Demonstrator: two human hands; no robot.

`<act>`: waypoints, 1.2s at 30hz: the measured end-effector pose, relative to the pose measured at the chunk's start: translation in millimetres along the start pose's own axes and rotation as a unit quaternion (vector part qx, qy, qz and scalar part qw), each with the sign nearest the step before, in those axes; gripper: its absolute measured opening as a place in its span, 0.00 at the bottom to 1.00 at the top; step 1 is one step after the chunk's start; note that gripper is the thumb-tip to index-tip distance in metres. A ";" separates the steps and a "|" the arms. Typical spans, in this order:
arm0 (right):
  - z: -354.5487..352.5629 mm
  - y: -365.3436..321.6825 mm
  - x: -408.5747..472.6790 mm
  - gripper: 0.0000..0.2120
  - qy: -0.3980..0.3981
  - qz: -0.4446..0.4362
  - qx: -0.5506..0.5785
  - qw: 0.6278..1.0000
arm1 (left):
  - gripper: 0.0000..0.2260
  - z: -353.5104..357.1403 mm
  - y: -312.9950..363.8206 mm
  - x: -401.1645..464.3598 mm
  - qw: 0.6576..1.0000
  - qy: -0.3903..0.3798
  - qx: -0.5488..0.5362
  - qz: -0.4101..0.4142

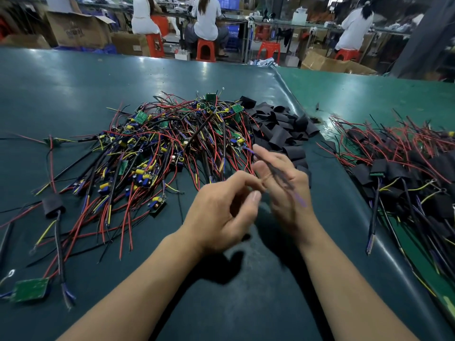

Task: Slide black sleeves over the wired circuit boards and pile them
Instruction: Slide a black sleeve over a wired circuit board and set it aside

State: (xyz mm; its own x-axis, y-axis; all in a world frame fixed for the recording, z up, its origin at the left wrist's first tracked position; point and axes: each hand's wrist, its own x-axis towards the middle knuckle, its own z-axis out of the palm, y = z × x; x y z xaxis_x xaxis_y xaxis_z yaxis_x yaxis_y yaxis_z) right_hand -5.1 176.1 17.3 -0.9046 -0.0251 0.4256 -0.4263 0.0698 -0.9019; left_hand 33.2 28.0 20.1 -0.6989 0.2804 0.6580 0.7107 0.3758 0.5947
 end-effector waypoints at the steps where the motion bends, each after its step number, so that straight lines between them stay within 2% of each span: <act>1: -1.9 -2.5 0.6 0.14 0.000 0.027 0.049 0.998 | 0.12 1.3 -4.0 0.9 0.998 0.040 0.038 -0.020; 3: -3.6 -5.8 -1.0 0.13 -0.037 0.073 0.123 0.989 | 0.19 3.1 -10.5 4.5 0.987 0.102 0.068 -0.103; 6: 1.4 -7.9 -7.6 0.11 -0.125 0.086 0.129 0.980 | 0.28 1.0 -19.7 11.4 0.949 0.165 -0.023 -0.269; 9: 1.9 -11.2 -9.8 0.12 -0.180 0.109 0.143 0.967 | 0.33 -6.9 -26.8 15.5 0.904 0.217 -0.098 -0.355; 11: -4.0 -13.5 -7.9 0.12 -0.180 0.133 0.186 0.957 | 0.30 -11.8 -30.3 17.6 0.879 0.221 -0.121 -0.404; 13: -10.8 -15.2 -5.8 0.12 -0.180 0.144 0.238 0.943 | 0.22 -15.3 -31.8 19.5 0.861 0.190 -0.161 -0.443; 15: -14.0 -17.5 -3.9 0.11 -0.177 0.155 0.281 0.930 | 0.16 -17.1 -28.3 20.9 0.849 0.150 -0.236 -0.449; 17: -15.0 -17.5 -1.7 0.11 -0.152 0.175 0.312 0.921 | 0.10 -17.5 -22.6 22.2 0.851 0.131 -0.307 -0.407; 20: -12.6 -18.2 0.4 0.13 -0.129 0.179 0.339 0.914 | 0.06 -17.5 -14.4 23.4 0.862 0.158 -0.375 -0.301; 23: -9.1 -17.3 -2.5 0.18 -0.186 0.170 0.329 0.910 | 0.06 -16.1 -11.8 23.3 0.862 0.189 -0.399 -0.248; 25: -4.2 -16.4 -4.5 0.17 -0.187 0.161 0.305 0.920 | 0.07 -15.6 -12.0 22.9 0.869 0.206 -0.374 -0.251; 28: 0.6 -15.0 -3.1 0.11 -0.092 0.146 0.273 0.946 | 0.09 -14.2 -12.8 22.8 0.867 0.216 -0.352 -0.278; 33: -2.1 -11.1 1.7 0.06 0.038 0.145 0.250 0.957 | 0.14 -10.1 -12.3 21.8 0.866 0.170 -0.343 -0.322; 34: -4.8 -10.7 2.5 0.06 0.042 0.135 0.245 0.959 | 0.16 -9.7 -12.5 21.5 0.869 0.162 -0.337 -0.323; 36: -9.2 -10.5 2.4 0.09 0.001 0.111 0.235 0.966 | 0.16 -9.2 -12.8 21.1 0.876 0.145 -0.327 -0.324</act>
State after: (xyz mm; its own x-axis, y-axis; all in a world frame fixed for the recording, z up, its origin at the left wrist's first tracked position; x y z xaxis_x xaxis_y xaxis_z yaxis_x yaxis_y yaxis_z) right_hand -2.8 184.4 28.5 -0.9742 -0.0594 0.2177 -0.1786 -0.3866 -0.9048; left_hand 10.1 21.0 30.6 -0.9900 -0.0768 0.1183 0.1335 -0.2403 0.9615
